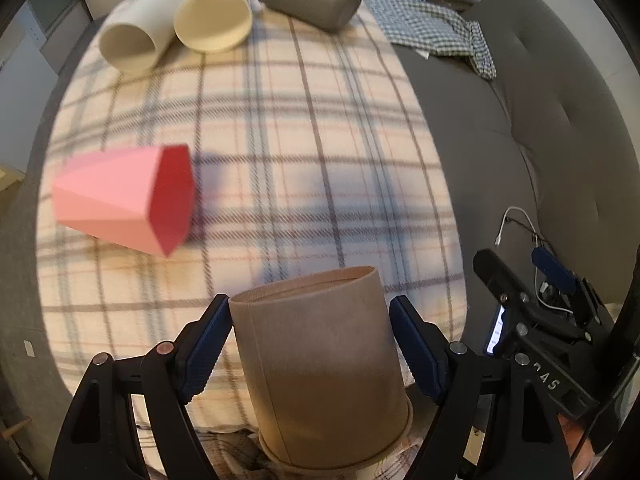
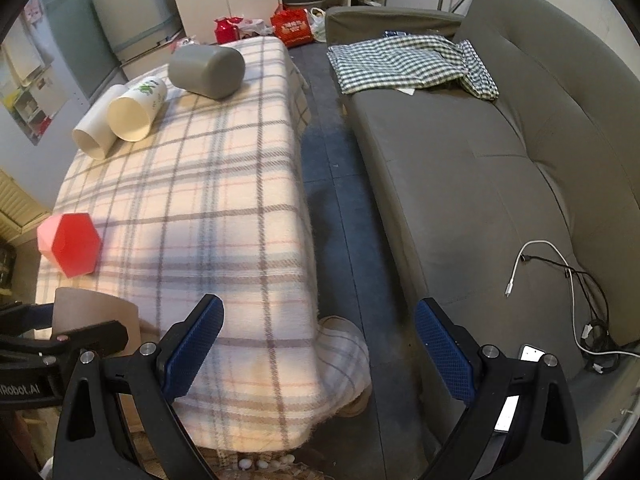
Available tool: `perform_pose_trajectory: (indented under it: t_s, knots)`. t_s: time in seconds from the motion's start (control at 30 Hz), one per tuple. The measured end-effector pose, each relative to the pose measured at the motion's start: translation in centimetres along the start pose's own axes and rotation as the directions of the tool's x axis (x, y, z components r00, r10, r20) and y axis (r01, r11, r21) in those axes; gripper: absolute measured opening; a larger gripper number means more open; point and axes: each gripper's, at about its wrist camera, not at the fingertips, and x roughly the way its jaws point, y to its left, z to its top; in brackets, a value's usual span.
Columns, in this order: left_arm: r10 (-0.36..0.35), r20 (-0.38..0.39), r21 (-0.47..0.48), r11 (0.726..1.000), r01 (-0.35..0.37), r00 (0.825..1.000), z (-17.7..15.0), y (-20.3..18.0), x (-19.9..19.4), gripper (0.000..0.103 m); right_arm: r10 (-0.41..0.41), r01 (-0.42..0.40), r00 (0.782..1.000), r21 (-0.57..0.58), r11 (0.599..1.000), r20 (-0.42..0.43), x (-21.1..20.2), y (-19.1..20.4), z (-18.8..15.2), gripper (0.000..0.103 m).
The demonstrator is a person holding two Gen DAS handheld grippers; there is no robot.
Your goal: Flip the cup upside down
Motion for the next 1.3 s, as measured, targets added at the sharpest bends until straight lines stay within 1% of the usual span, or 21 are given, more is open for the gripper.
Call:
perform_pose_trajectory:
  t_s: [0.1,0.2,0.3,0.33,0.37,0.43,0.47,0.57,0.63,0.7,0.8,0.87,1.0,1.13,1.3]
  knots:
    - [-0.005,0.050,-0.005,1.000,0.006,0.999,0.0,0.4,-1.8,0.081,0.003,-0.003,1.000,-0.008,1.000,0.015,-0.8,0.4,-0.1,0.097]
    - [0.013,0.115,0.002,1.000,-0.013,0.993,0.1,0.4,-3.7,0.081,0.012,-0.012,0.999,-0.014,1.000,0.036,-1.7,0.8,-0.3,0.097]
    - [0.039,0.203,0.012,0.999,-0.042,0.978,-0.1,0.3,-5.3,0.080,0.022,-0.021,0.998,-0.015,1.000,0.059,-2.4,1.1,-0.6,0.097]
    - [0.044,0.219,0.012,0.999,-0.047,0.975,0.0,0.2,-5.3,0.080,0.026,-0.025,0.998,-0.014,1.000,0.064,-2.6,1.2,-0.7,0.097]
    - [0.053,0.244,0.008,0.998,-0.057,0.968,-0.1,0.0,-5.3,0.080,0.032,-0.031,0.997,-0.013,0.999,0.069,-2.7,1.2,-0.8,0.097]
    - [0.083,0.313,0.006,0.996,-0.090,0.946,0.1,-0.1,-5.5,0.080,0.034,-0.033,0.997,-0.011,0.999,0.073,-2.7,1.3,-0.9,0.097]
    - [0.104,0.355,0.015,0.993,-0.117,0.929,0.0,-0.3,-5.6,0.080,0.034,-0.033,0.997,-0.010,0.999,0.073,-2.7,1.4,-1.0,0.097]
    - [0.141,0.433,0.045,0.983,-0.178,0.890,0.2,-0.9,-5.4,0.080,0.031,-0.031,0.997,-0.003,1.000,0.068,-2.4,1.1,-1.1,0.097]
    - [0.153,0.454,0.042,0.980,-0.192,0.878,0.6,-0.9,-5.2,0.080,0.029,-0.030,0.998,0.000,1.000,0.062,-2.1,1.1,-1.1,0.097]
    - [0.146,0.473,0.032,0.983,-0.183,0.869,1.2,-0.6,-5.0,0.080,0.027,-0.028,0.998,0.004,1.000,0.057,-1.7,1.0,-1.1,0.097]
    - [0.135,0.486,0.026,0.985,-0.169,0.863,2.1,-0.4,-4.7,0.080,0.029,-0.030,0.998,0.006,1.000,0.052,-1.2,1.0,-1.0,0.097]
    - [0.126,0.483,0.029,0.987,-0.160,0.867,2.8,-0.3,-4.1,0.080,0.036,-0.036,0.998,0.009,0.999,0.052,-1.0,1.0,-1.0,0.097]
    - [0.125,0.481,0.041,0.985,-0.165,0.868,3.5,-0.4,-3.0,0.080,0.062,-0.064,0.995,0.019,0.998,0.075,-0.8,0.9,-0.7,0.097]
    - [0.115,0.494,0.057,0.985,-0.164,0.862,3.9,-0.6,-2.6,0.080,0.079,-0.080,0.992,0.010,0.997,0.098,-0.9,1.3,-0.4,0.097]
    - [0.138,0.513,0.095,0.972,-0.216,0.847,4.3,-1.2,-1.8,0.080,0.092,-0.092,0.992,-0.001,0.996,0.090,-0.2,2.0,-0.2,0.097]
